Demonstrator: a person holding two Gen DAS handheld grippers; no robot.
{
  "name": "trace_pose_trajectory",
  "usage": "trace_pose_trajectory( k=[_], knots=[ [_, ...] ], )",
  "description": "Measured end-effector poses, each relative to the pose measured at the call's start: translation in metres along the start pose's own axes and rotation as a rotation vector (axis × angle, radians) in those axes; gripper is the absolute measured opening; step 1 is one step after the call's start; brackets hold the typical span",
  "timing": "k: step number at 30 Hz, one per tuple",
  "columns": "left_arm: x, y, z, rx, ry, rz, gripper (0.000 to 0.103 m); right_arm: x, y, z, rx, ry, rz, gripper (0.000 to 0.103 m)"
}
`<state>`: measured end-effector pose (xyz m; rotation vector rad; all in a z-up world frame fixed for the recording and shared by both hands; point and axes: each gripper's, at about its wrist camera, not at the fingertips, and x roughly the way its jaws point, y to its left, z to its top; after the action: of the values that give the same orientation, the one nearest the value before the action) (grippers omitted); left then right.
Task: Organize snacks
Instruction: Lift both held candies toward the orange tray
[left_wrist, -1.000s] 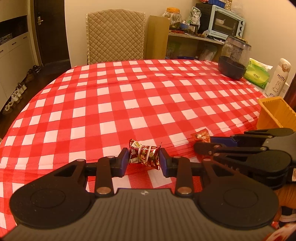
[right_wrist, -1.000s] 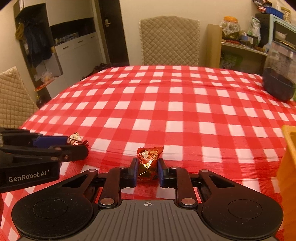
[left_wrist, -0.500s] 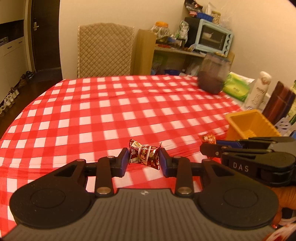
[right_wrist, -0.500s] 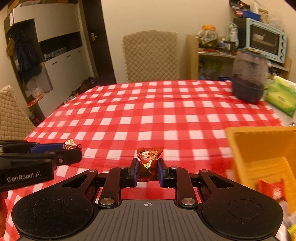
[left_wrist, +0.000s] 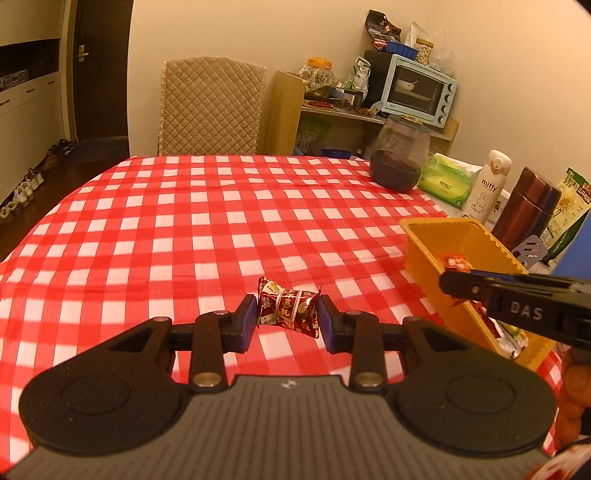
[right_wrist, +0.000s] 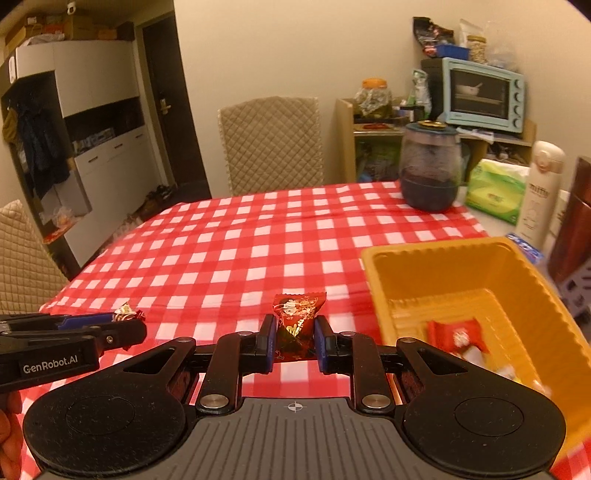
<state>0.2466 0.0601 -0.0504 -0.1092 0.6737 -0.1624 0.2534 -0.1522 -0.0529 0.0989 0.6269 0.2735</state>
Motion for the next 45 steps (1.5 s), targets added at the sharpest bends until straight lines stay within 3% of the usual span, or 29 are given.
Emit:
trace_pose_trajectory(
  k=[13, 26, 45],
  knots=[
    [-0.049, -0.03, -0.026, 0.01, -0.031, 0.007, 0.032, -0.057, -0.007, -0.037, 0.023, -0.002, -0.032, 0.022],
    [-0.077, -0.067, -0.056, -0.03, 0.004, -0.032, 0.032, -0.109, -0.036, -0.063, 0.074, 0.001, -0.087, 0.022],
    [-0.092, -0.141, -0.054, 0.064, 0.01, -0.122, 0.032, -0.17, -0.088, -0.066, 0.121, -0.049, -0.19, 0.022]
  ],
)
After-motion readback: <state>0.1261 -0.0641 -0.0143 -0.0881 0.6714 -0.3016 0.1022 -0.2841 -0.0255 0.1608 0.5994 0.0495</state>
